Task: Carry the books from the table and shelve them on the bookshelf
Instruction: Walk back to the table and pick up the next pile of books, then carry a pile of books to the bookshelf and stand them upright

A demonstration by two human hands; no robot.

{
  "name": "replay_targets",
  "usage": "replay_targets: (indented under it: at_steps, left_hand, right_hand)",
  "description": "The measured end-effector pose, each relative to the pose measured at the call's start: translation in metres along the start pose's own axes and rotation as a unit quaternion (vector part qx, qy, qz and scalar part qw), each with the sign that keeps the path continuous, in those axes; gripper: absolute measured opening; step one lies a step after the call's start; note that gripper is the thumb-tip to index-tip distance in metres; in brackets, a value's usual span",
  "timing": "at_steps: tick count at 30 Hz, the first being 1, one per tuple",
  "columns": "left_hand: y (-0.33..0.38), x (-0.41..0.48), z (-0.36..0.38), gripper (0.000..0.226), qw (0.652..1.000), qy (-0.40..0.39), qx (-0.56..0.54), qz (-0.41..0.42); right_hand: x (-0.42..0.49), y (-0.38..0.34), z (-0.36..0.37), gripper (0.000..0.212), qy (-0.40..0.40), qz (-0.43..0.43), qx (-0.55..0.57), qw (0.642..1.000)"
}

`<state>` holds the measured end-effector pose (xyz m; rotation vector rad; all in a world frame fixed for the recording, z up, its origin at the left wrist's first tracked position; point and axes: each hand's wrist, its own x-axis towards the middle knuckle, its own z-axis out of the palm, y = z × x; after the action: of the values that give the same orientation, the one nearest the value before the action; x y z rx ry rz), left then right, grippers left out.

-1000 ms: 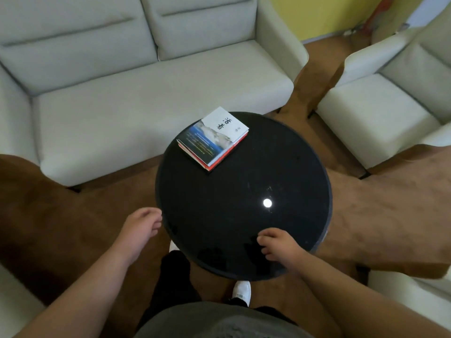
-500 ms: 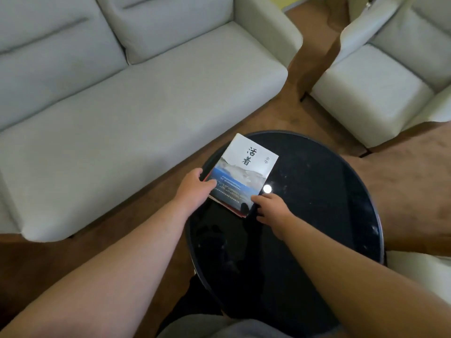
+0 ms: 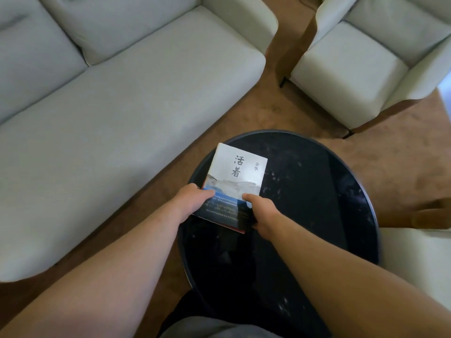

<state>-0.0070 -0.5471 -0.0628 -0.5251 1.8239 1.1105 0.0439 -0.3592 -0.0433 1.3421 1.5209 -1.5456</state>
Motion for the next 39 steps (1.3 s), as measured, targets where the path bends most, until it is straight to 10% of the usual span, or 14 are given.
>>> replay_targets:
  at_steps: [13,22,39]
  left_hand:
    - [-0.042,-0.025,0.032,0.083,0.990,-0.020,-0.127,-0.065]
    - [-0.053,-0.079,0.062,0.035,0.975,-0.080,-0.207,-0.018]
    - [-0.077,-0.210,0.330,0.028,0.987,-0.146,-0.022,0.068]
  right_hand:
    - [-0.017,0.049,-0.016,0.032,-0.108,0.058,0.130,0.984]
    - [-0.046,0.095,-0.064,0.034,-0.119,-0.036,0.146,0.981]
    - [-0.126,0.325,-0.281,0.054,0.010,-0.141,0.308,0.941]
